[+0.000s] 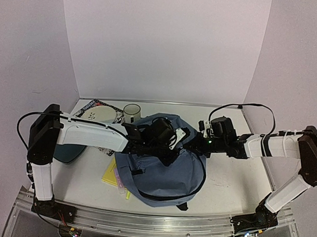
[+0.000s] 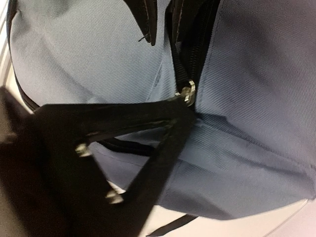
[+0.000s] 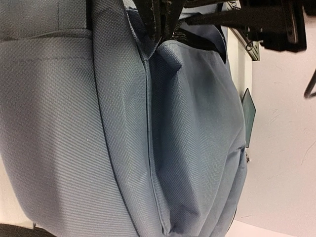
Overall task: Pack the student bag
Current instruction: Adjust the lower front pocket of the student bag, then pick up the lower front pocket of the student bag.
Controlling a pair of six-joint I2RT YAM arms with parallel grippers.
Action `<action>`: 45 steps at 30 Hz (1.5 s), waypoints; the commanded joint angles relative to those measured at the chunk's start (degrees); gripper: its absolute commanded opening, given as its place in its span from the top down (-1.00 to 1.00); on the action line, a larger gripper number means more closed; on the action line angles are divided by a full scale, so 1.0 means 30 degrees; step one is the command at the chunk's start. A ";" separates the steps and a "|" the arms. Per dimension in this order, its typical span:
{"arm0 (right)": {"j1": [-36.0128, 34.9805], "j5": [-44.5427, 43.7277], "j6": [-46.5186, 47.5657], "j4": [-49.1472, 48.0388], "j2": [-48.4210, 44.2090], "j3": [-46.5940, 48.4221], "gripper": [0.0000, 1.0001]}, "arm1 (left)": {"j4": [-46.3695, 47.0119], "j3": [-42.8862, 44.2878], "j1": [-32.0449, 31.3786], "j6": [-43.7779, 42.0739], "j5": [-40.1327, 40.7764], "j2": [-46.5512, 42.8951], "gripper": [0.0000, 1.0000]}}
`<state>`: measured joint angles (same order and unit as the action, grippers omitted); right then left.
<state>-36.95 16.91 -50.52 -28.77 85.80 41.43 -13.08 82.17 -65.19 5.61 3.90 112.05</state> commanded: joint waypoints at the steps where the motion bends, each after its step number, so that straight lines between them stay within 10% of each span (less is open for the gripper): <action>1: -0.0048 -0.1106 -0.0738 -0.2142 -0.0421 -0.0065 1.00 | 0.0290 0.1056 -0.1871 -0.2337 0.3336 0.0381 0.88; 22: -0.0062 -0.0683 0.0010 -0.1625 -0.0504 -0.0246 1.00 | 0.4244 -0.3073 0.0164 -0.0082 0.2763 -0.4354 0.59; 45: -0.0076 0.0717 0.0562 -0.1426 -0.0065 0.0515 1.00 | 0.1063 0.1281 0.2811 -0.1067 -0.2742 0.0067 0.15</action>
<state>-37.06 16.71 -50.33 -31.90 85.80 40.53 -8.27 81.78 -57.98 3.22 -0.40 110.52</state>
